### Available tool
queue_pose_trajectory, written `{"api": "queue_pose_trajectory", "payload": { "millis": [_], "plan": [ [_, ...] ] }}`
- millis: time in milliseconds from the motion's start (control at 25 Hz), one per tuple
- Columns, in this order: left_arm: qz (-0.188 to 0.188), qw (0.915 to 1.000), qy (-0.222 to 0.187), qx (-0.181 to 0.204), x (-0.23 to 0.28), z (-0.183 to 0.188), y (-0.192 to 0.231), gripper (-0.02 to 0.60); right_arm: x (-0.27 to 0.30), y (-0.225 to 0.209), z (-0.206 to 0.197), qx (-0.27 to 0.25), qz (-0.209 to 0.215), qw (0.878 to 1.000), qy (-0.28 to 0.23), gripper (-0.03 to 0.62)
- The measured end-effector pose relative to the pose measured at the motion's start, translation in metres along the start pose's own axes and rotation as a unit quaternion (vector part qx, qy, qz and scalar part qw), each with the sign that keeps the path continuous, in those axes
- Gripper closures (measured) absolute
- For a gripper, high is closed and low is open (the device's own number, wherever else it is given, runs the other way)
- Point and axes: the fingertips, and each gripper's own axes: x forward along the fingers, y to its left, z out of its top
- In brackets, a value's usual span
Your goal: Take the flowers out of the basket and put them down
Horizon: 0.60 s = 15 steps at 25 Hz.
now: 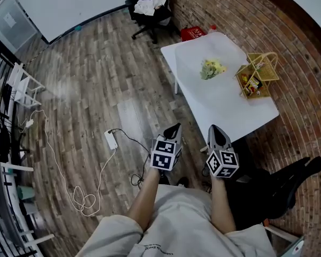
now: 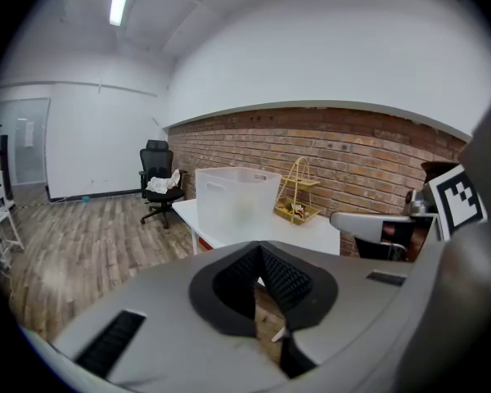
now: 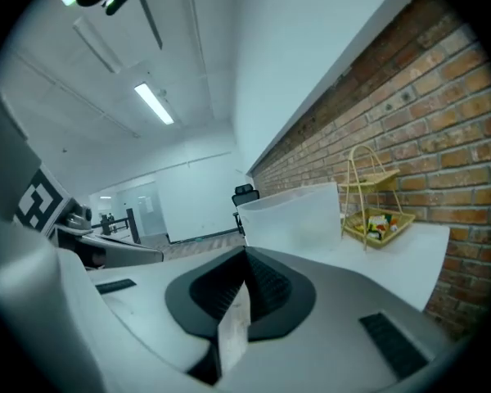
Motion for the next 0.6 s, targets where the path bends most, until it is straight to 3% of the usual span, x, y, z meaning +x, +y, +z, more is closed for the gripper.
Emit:
{"api": "queue_pose_trajectory", "payload": {
  "millis": [160, 360, 600],
  "plan": [
    [-0.014, 0.9998, 0.015, -0.004, 0.009, 0.003, 0.015, 0.557, 0.015, 0.012, 0.004, 0.0, -0.002, 1.0, -0.004, 0.599],
    [-0.021, 0.9997, 0.006, -0.011, 0.029, 0.022, 0.043, 0.557, 0.041, 0.004, 0.002, -0.012, -0.042, 0.998, 0.041, 0.599],
    [-0.035, 0.9992, -0.005, -0.018, 0.056, 0.047, 0.084, 0.557, 0.085, -0.011, 0.022, -0.01, -0.074, 0.995, 0.058, 0.598]
  ]
}}
